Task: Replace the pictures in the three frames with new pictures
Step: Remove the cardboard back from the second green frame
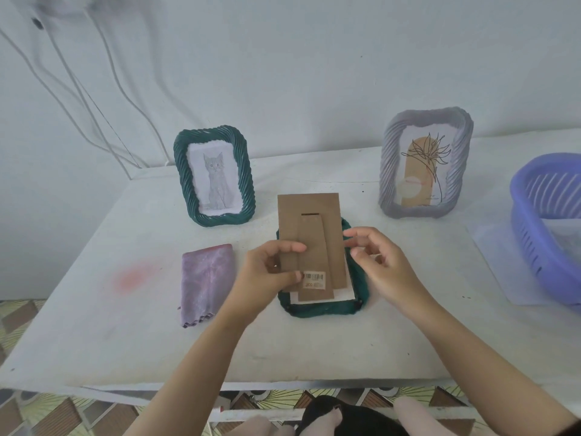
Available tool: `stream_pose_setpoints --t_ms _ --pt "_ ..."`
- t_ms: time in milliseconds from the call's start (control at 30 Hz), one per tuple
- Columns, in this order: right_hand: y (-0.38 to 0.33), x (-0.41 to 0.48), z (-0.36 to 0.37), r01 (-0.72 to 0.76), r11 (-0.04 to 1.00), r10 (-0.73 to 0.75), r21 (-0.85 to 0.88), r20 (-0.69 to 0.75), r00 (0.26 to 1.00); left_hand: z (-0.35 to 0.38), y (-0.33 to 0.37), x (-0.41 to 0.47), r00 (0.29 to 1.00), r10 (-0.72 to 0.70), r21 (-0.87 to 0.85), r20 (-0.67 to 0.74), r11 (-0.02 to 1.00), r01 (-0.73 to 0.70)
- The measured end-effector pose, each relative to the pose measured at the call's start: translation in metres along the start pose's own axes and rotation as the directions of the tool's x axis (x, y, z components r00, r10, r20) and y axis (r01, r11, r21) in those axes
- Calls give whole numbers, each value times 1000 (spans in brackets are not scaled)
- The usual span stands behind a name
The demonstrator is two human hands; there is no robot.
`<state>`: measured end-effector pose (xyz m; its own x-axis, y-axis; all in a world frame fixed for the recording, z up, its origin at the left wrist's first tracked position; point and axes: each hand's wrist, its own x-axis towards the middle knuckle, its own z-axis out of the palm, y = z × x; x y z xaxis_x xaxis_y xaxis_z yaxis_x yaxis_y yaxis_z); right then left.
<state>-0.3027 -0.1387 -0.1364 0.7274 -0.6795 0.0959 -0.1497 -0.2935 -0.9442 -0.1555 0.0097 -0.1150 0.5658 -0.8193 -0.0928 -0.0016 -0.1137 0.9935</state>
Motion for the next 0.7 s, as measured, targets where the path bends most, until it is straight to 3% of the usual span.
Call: stream_pose_setpoints --t_ms 133,200,400,700 --pt "16 -4 -6 82 929 -91 -360 -9 996 -6 13 13 999 -2 -102 -34 995 -1" --pt "23 -7 -8 82 892 -96 -444 -8 995 -8 22 24 999 11 -96 -52 995 -16" --pt "27 -11 -7 47 894 -73 -445 -41 997 -2 46 88 987 2 17 -163 1000 1" --pt "29 -15 -9 47 868 -86 -495 -56 995 1 24 168 959 -120 199 -256 964 174"
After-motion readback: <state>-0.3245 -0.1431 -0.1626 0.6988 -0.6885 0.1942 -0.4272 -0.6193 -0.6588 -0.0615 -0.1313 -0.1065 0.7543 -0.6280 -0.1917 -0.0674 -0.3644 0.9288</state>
